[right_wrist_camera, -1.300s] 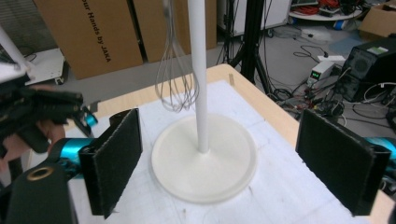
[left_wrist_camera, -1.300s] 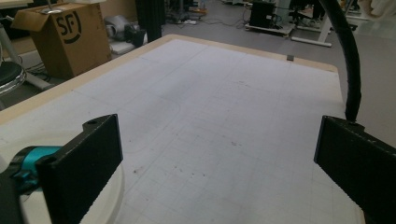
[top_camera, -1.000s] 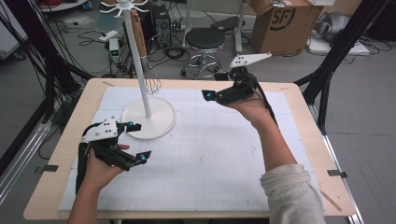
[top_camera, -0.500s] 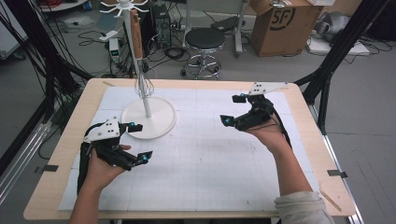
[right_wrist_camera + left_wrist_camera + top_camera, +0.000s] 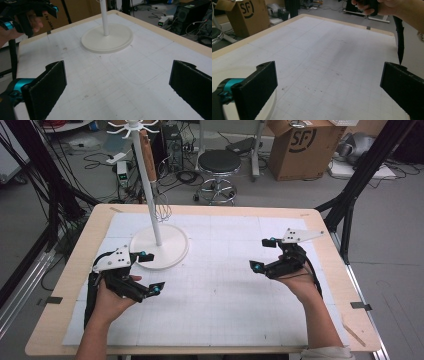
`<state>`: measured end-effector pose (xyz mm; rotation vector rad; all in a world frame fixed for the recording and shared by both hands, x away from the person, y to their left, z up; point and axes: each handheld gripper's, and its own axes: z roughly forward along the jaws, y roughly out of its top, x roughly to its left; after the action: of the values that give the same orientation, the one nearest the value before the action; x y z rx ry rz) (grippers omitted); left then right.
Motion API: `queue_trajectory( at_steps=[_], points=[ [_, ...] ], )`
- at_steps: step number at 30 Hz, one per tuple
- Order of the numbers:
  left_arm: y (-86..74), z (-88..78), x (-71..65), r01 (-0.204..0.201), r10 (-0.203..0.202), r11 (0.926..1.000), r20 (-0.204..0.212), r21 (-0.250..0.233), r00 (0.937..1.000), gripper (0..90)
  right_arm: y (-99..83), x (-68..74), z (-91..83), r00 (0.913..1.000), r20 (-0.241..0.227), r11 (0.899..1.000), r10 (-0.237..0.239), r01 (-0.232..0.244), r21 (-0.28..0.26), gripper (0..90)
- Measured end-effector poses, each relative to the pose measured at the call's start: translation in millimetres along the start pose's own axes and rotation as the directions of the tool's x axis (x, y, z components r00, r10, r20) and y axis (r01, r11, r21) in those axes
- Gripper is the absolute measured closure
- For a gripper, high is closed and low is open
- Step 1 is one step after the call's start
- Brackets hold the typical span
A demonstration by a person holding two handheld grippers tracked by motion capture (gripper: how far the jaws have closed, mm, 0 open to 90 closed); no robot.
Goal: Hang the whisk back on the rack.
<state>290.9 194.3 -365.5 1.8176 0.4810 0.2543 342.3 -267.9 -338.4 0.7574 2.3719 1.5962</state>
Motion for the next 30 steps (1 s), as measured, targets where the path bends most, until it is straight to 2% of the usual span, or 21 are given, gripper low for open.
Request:
queue_trajectory(
  at_steps=[11,14,16,20,22,27,30],
  points=[
    [-6.7,4.6,1.5,0.018,-0.017,0.9996,-0.001,0.024,0.9998,1.7,-25.8,4.3,-6.0,0.9999,-0.005,1.000,0.011,-0.011,-0.008,0.4],
    [-7.7,5.8,1.6,0.018,-0.018,0.9994,-0.001,0.029,0.9998,1.7,-30.9,7.1,-7.4,1.0000,0.005,1.000,0.005,-0.005,0.017,0.4],
    [-8.2,6.9,1.0,0.022,-0.022,0.9993,-0.002,0.028,0.9997,1.7,-34.4,10.4,-9.2,1.0000,0.004,1.000,-0.001,0.001,-0.010,0.4],
    [-8.3,8.8,0.7,0.019,-0.019,0.9993,0.003,0.032,0.9998,1.7,-49.2,12.5,-8.6,0.9997,-0.007,1.000,0.022,-0.022,-0.023,0.5],
    [-8.2,10.2,0.0,0.017,-0.017,0.9993,0.008,0.032,0.9998,1.7,-54.2,10.8,-8.5,0.9996,-0.004,1.000,0.028,-0.028,0.004,0.5],
    [-7.9,11.7,-0.8,0.013,-0.014,0.9993,0.010,0.034,0.9999,1.7,-58.6,10.0,-22.8,0.9990,0.009,0.998,0.044,-0.044,-0.033,0.5],
    [-7.9,12.2,-1.2,0.015,-0.016,0.9992,0.012,0.036,0.9998,1.7,-60.2,9.1,-28.5,0.9986,0.018,0.998,0.050,-0.050,-0.036,0.5]
  ],
)
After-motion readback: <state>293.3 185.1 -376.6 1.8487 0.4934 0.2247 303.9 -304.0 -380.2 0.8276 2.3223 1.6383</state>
